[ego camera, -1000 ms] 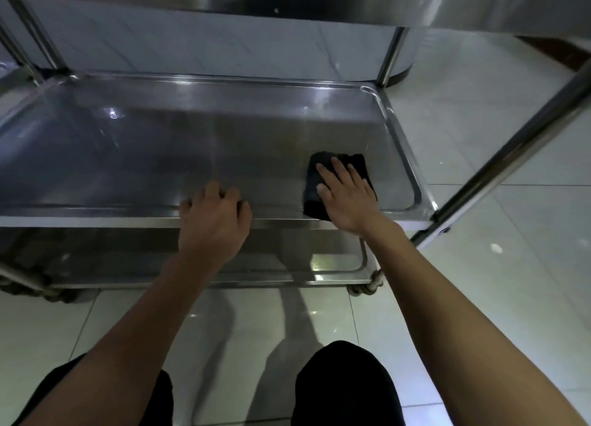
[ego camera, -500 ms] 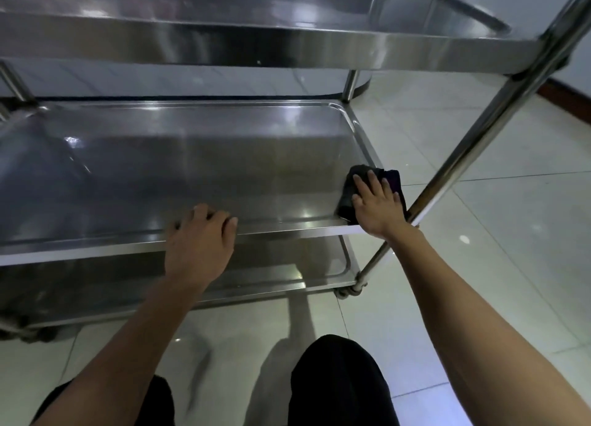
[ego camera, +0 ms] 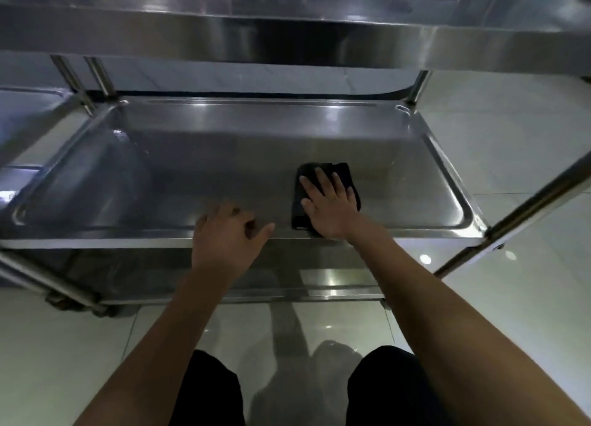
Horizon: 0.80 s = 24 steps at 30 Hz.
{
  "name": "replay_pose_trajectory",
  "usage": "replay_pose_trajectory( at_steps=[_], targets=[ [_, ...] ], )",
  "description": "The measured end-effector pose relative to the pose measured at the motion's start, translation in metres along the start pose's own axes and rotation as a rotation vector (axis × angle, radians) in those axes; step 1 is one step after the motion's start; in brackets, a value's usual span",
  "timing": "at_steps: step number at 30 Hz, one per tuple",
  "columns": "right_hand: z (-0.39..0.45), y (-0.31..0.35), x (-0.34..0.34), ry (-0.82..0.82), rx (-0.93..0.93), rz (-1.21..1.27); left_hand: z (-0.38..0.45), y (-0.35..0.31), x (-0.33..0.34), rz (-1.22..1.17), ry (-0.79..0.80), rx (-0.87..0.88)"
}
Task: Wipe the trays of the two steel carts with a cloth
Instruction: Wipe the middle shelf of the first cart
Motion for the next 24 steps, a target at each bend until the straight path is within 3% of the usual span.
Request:
replay_pose_trajectory(
  at_steps=[5,12,19,24],
  targets=[
    [0.025,0.096,0.023,0.062,-0.156,0.011,-0.009,0.011,-0.011,-0.188,-0.051,0.079],
    [0.022,0.096,0.023,0.057,-0.165,0.000,-0.016,0.012,-0.018,-0.175,0.012,0.055],
    [-0.021,0.024,0.007,-0.006,-0.079,-0.015,-0.011,0.000,-0.009,-0.022,0.064,-0.026],
    [-0.066,-0.060,-0.022,-0.018,0.031,0.024,-0.006,-0.065,0.009,-0.011,0.085,0.124]
  ],
)
Point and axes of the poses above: each hand's wrist, its own z-axis towards the middle knuckle, its own x-axis out of the palm, y = z × x, the point moved 10 cm from there along z, towards the middle knuckle, and after that the axes turned 1 degree about -y, right-handed, at the moved point
